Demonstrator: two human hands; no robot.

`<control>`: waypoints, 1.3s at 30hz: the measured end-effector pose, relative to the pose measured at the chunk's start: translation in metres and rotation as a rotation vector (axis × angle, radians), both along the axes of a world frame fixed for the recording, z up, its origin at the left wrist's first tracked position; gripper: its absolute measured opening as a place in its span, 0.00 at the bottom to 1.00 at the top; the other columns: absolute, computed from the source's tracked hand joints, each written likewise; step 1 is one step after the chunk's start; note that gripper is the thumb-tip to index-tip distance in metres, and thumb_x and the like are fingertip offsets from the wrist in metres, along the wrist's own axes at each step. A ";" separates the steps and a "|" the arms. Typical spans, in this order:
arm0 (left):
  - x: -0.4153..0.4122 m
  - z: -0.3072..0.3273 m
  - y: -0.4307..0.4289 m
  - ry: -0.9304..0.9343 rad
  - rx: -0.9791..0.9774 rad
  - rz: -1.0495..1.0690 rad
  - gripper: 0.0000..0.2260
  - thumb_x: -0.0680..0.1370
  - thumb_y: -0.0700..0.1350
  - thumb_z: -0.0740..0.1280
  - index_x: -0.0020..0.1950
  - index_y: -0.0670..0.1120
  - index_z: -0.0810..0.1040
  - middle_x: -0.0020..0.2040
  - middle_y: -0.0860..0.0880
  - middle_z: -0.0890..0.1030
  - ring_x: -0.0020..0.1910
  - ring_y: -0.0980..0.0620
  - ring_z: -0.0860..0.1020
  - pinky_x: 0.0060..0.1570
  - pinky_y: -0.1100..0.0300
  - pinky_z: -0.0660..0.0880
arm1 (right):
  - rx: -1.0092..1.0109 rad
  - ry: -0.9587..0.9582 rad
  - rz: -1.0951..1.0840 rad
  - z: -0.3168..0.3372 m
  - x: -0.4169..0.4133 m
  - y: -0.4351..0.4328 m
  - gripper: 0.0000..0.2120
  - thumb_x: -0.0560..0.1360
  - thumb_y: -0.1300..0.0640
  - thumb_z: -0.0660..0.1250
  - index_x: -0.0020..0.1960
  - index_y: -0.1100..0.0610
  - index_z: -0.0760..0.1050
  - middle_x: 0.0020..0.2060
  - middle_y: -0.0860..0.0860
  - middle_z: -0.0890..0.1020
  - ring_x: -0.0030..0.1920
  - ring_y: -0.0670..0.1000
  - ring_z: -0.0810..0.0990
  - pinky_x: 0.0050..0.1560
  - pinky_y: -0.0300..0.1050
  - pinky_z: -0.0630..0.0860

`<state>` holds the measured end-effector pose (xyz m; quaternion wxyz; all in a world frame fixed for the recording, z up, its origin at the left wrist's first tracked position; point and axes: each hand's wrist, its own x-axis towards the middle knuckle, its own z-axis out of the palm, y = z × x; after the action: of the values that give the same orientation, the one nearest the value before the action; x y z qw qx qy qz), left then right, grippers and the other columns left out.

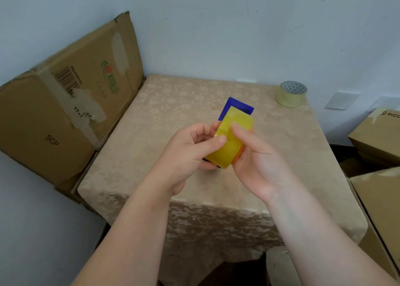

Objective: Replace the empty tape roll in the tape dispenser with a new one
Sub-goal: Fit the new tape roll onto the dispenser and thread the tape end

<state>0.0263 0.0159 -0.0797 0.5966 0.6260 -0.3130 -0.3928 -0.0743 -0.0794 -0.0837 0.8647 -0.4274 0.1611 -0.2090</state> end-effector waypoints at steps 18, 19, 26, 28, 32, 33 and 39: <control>0.001 -0.005 -0.003 0.070 -0.062 -0.007 0.08 0.74 0.44 0.69 0.51 0.44 0.77 0.44 0.51 0.81 0.45 0.55 0.80 0.53 0.47 0.78 | -0.162 0.036 -0.046 -0.005 -0.002 -0.006 0.21 0.72 0.58 0.66 0.63 0.61 0.73 0.57 0.57 0.82 0.57 0.54 0.81 0.56 0.47 0.77; 0.001 -0.004 -0.003 0.088 -0.071 -0.003 0.09 0.74 0.45 0.68 0.52 0.44 0.77 0.46 0.50 0.81 0.46 0.54 0.80 0.53 0.47 0.79 | -0.218 0.038 -0.039 -0.004 -0.003 -0.005 0.20 0.72 0.58 0.65 0.63 0.59 0.73 0.59 0.57 0.81 0.59 0.54 0.80 0.56 0.46 0.78; 0.002 -0.003 -0.001 -0.037 -0.095 -0.032 0.09 0.71 0.46 0.67 0.50 0.49 0.79 0.45 0.52 0.82 0.46 0.54 0.81 0.49 0.50 0.80 | -0.139 0.053 -0.055 -0.004 -0.002 -0.007 0.21 0.76 0.48 0.59 0.62 0.60 0.75 0.61 0.61 0.79 0.64 0.58 0.76 0.65 0.54 0.72; 0.001 -0.003 0.000 -0.074 -0.083 -0.031 0.09 0.72 0.45 0.67 0.51 0.49 0.79 0.45 0.53 0.82 0.47 0.54 0.81 0.51 0.49 0.79 | -0.142 0.055 -0.062 -0.005 -0.003 -0.009 0.20 0.76 0.49 0.58 0.61 0.60 0.76 0.62 0.61 0.78 0.64 0.59 0.76 0.66 0.56 0.69; -0.003 0.000 -0.002 -0.044 -0.072 0.065 0.07 0.77 0.42 0.65 0.54 0.47 0.78 0.48 0.50 0.82 0.48 0.54 0.81 0.53 0.46 0.79 | -0.259 0.075 -0.056 -0.008 -0.004 -0.010 0.20 0.75 0.52 0.61 0.65 0.60 0.73 0.61 0.58 0.80 0.62 0.55 0.77 0.62 0.50 0.73; -0.004 0.001 -0.003 -0.030 -0.072 0.090 0.07 0.77 0.43 0.65 0.54 0.46 0.78 0.47 0.49 0.81 0.46 0.54 0.80 0.52 0.45 0.80 | -0.318 0.094 -0.049 -0.008 -0.004 -0.009 0.20 0.75 0.53 0.61 0.65 0.58 0.73 0.60 0.56 0.81 0.60 0.53 0.78 0.58 0.46 0.75; 0.002 0.003 0.000 0.092 -0.079 0.074 0.02 0.76 0.44 0.66 0.47 0.48 0.77 0.42 0.52 0.81 0.44 0.55 0.80 0.48 0.48 0.80 | -0.477 0.114 -0.001 -0.006 -0.007 -0.006 0.19 0.74 0.53 0.63 0.64 0.55 0.74 0.58 0.49 0.82 0.58 0.45 0.79 0.52 0.35 0.74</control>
<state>0.0278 0.0163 -0.0768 0.6486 0.5945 -0.2772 -0.3861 -0.0809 -0.0855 -0.0897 0.7287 -0.6305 0.1562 -0.2171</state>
